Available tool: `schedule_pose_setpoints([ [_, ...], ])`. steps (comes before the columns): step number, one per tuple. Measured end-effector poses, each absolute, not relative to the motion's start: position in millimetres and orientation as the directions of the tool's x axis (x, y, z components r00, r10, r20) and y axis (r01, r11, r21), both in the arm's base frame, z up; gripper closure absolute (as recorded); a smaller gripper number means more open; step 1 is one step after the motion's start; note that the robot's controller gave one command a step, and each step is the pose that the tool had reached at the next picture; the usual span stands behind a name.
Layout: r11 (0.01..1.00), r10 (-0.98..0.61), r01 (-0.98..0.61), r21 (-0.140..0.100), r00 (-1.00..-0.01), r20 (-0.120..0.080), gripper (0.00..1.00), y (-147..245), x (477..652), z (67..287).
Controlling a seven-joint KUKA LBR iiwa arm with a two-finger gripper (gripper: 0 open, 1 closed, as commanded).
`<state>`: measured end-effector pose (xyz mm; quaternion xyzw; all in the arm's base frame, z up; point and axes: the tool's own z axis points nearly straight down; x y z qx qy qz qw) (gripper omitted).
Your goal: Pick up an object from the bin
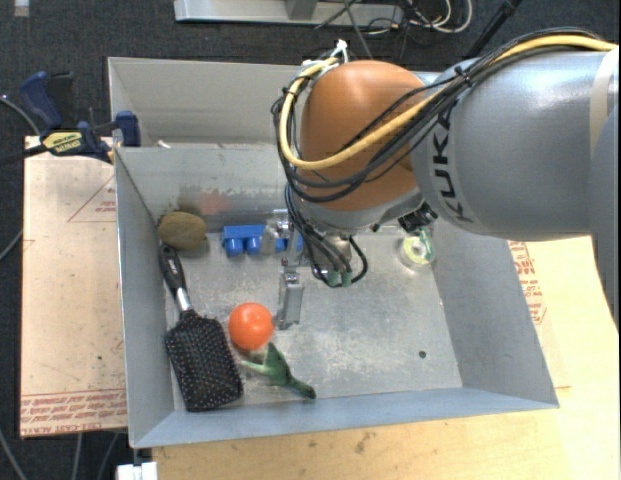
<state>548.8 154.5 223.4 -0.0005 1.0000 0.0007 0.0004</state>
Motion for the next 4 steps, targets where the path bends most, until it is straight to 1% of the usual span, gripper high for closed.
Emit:
schedule_pose_setpoints([
  [1, 0.998, -0.070, -0.070, 0.002, -0.997, -0.007, 0.00, 182, 550.2, 181],
  [2, 0.962, -0.272, -0.272, 0.001, -0.962, -0.003, 0.00, 196, 560.7, 139],
  [3, 0.914, -0.406, -0.406, -0.002, -0.914, -0.006, 0.00, 227, 545.6, 97],
  [4, 0.896, -0.444, -0.444, 0.011, -0.896, -0.019, 1.00, 195, 561.1, 79],
])
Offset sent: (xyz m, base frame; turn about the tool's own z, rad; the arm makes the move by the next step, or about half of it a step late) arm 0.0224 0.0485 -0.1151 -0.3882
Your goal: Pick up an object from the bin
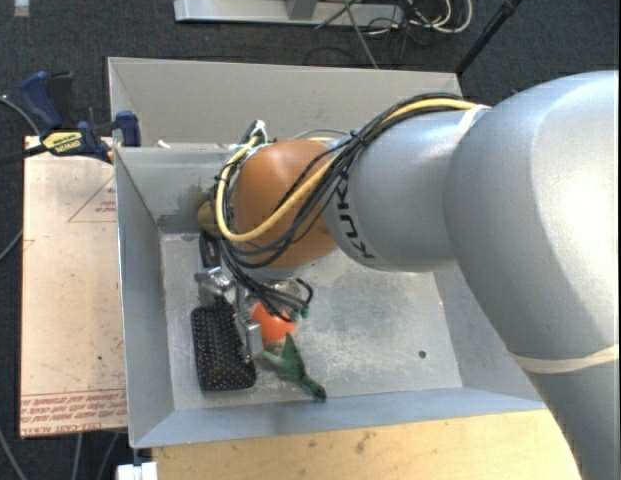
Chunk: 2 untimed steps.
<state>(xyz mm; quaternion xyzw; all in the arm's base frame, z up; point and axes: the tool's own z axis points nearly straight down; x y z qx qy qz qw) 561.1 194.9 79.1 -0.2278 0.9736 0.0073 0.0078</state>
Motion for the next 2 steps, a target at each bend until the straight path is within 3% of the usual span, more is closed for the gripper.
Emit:
schedule_pose_setpoints([
  [1, 0.896, -0.443, -0.444, 0.011, -0.896, -0.019, 1.00, 195, 561.1, 79],
  [2, 0.891, -0.455, -0.455, 0.003, -0.891, 0.002, 1.00, 196, 551.8, 114],
])
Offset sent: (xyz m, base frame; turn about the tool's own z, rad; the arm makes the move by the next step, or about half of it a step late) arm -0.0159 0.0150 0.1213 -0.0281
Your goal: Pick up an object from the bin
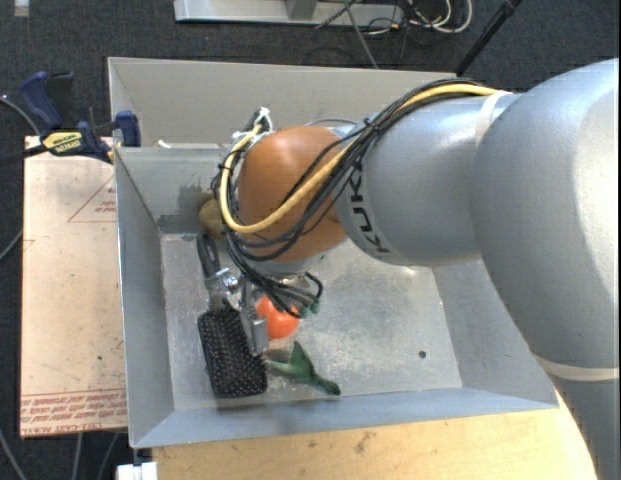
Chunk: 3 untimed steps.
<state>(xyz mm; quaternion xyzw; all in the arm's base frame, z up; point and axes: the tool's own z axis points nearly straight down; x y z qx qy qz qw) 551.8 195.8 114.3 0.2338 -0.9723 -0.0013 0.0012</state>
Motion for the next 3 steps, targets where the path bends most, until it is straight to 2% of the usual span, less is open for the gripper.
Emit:
schedule_pose_setpoints([
  [1, 0.881, -0.474, -0.474, -0.001, -0.881, -0.011, 1.00, 189, 544.5, 134],
  [2, 0.871, -0.492, -0.492, 0.002, -0.871, 0.004, 1.00, 183, 506.8, 158],
  [3, 0.865, -0.502, -0.502, 0.002, -0.865, 0.003, 1.00, 195, 511.8, 226],
])
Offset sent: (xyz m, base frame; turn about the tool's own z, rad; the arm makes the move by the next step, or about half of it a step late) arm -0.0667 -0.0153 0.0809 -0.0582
